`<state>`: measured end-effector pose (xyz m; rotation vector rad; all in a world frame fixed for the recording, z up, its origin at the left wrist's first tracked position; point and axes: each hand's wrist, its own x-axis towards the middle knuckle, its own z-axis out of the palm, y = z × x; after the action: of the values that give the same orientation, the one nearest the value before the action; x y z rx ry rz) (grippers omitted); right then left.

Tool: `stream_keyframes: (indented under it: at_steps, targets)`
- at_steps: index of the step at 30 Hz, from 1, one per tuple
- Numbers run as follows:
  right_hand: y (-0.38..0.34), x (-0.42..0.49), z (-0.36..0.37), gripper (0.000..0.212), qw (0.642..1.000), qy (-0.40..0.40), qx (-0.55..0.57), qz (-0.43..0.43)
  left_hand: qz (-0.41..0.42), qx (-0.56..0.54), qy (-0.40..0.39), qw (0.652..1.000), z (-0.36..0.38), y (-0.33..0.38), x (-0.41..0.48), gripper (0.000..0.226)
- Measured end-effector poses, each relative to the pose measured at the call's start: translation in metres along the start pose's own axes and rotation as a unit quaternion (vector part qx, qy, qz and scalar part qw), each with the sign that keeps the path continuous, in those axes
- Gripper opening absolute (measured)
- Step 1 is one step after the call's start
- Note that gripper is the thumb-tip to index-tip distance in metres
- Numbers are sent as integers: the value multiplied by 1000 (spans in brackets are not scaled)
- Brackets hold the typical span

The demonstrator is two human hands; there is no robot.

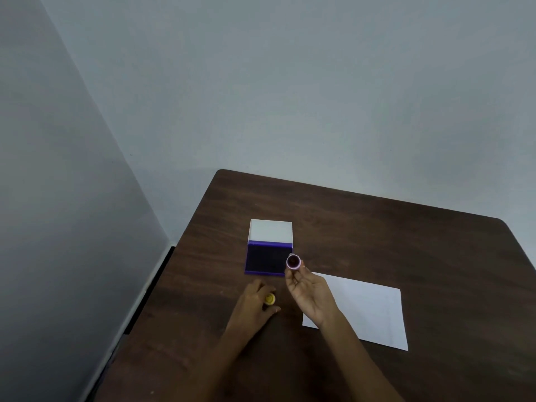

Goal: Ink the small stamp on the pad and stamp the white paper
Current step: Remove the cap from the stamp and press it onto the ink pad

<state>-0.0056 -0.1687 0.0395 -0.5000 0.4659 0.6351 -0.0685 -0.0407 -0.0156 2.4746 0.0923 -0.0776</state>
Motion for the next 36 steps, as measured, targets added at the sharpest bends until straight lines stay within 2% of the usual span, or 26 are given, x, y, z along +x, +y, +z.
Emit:
stream_keyframes:
  at_steps: [2,5,7,8,10,12,19,24,29,36]
  targets:
    - [-1,3,0,27,1000,-6,-24,-13,-6,-16,18,1000,-2,-3,-1,47]
    - [-2,13,-2,17,996,4,-73,-49,-51,-49,92,993,-11,-15,4,42]
    - [-2,20,-2,16,984,30,-158,-82,-81,-57,119,988,-18,-25,11,45]
    - [-1,24,-2,17,966,57,-229,-102,-90,-56,123,987,-22,-30,15,49]
    - [2,32,-1,17,908,119,-374,-144,-96,-49,113,988,-26,-38,23,61]
    - [8,41,2,17,858,142,-459,-181,-75,-17,100,992,-26,-46,29,75]
    - [25,70,23,20,711,101,-641,-273,-25,98,58,993,-16,-63,47,91]
    - [30,84,28,22,642,68,-711,-280,-18,131,42,990,-13,-66,51,98]
    - [34,88,23,25,600,56,-752,-265,-16,124,49,991,-13,-68,52,102]
    - [39,87,22,27,591,68,-758,-268,-21,135,40,990,-13,-68,52,100]
